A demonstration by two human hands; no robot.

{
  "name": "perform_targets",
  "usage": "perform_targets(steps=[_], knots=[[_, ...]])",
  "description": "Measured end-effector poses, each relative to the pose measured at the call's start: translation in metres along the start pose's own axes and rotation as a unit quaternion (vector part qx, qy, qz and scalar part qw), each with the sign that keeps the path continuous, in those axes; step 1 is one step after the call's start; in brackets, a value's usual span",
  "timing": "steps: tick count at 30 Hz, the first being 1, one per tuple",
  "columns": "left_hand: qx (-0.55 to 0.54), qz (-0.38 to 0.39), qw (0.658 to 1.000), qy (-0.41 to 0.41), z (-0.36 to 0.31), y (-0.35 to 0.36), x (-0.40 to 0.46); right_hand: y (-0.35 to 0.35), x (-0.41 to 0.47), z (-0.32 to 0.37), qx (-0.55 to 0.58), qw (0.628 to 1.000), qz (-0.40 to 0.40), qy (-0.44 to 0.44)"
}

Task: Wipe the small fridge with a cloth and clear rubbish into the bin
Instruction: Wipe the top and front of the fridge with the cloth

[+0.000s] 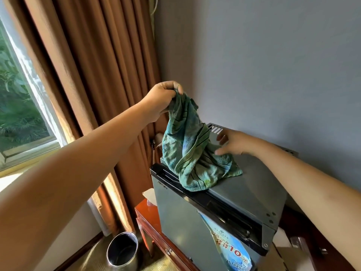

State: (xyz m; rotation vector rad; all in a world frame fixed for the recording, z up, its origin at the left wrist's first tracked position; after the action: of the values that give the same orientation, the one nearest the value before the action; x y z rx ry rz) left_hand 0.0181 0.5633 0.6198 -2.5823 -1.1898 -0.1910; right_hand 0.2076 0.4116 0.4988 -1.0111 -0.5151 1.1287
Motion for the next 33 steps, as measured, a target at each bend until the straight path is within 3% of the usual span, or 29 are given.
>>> perform_targets(steps=[2, 5, 7, 10, 12, 15, 18, 23, 26, 30, 33], knots=[[-0.018, 0.007, 1.0, 0.015, -0.009, -0.006, -0.001, 0.012, 0.003, -0.002, -0.058, 0.998, 0.017, 0.004], [-0.01, -0.003, 1.0, 0.022, -0.013, -0.022, -0.003, -0.015, 0.005, 0.001, -0.092, 0.995, -0.044, -0.002], [-0.028, -0.025, 0.998, 0.05, -0.021, -0.038, -0.008, -0.06, -0.001, 0.006, -0.016, 0.992, -0.123, -0.01], [-0.159, -0.016, 0.98, 0.117, -0.034, -0.061, -0.017, -0.131, -0.025, 0.023, 0.094, 0.956, -0.266, -0.077], [-0.156, -0.023, 0.982, 0.102, -0.016, -0.074, -0.022, -0.14, -0.032, 0.036, 0.076, 0.959, -0.249, -0.107], [-0.024, -0.038, 0.998, 0.031, 0.041, -0.074, -0.025, -0.12, -0.022, 0.03, -0.043, 0.974, -0.216, -0.054], [-0.006, -0.046, 0.999, -0.003, 0.06, -0.065, -0.023, -0.121, -0.021, 0.022, 0.003, 0.96, -0.28, -0.022], [-0.059, -0.068, 0.995, 0.035, 0.028, -0.068, -0.016, -0.146, -0.042, 0.04, 0.04, 0.934, -0.35, -0.055], [-0.036, -0.063, 0.997, 0.029, 0.022, -0.071, -0.016, -0.153, -0.046, 0.045, 0.075, 0.94, -0.327, -0.066], [0.005, -0.002, 1.0, 0.028, 0.006, -0.073, -0.019, -0.166, -0.055, 0.051, 0.13, 0.947, -0.286, -0.069], [-0.04, 0.026, 0.998, 0.046, -0.013, -0.079, -0.022, -0.181, -0.063, 0.058, 0.17, 0.952, -0.246, -0.074]])
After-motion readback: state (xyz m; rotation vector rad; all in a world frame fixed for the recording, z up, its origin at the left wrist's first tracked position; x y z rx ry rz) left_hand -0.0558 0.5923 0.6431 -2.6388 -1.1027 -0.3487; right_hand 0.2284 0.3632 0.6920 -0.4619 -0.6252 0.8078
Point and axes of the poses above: each hand's wrist, its own x-axis towards the middle knuckle, its own y-axis out of the palm, z = x × y, the point moved 7 cm from there along x, towards the middle knuckle, and after that the axes turned 2 degrees about y, right-handed, at the moved point
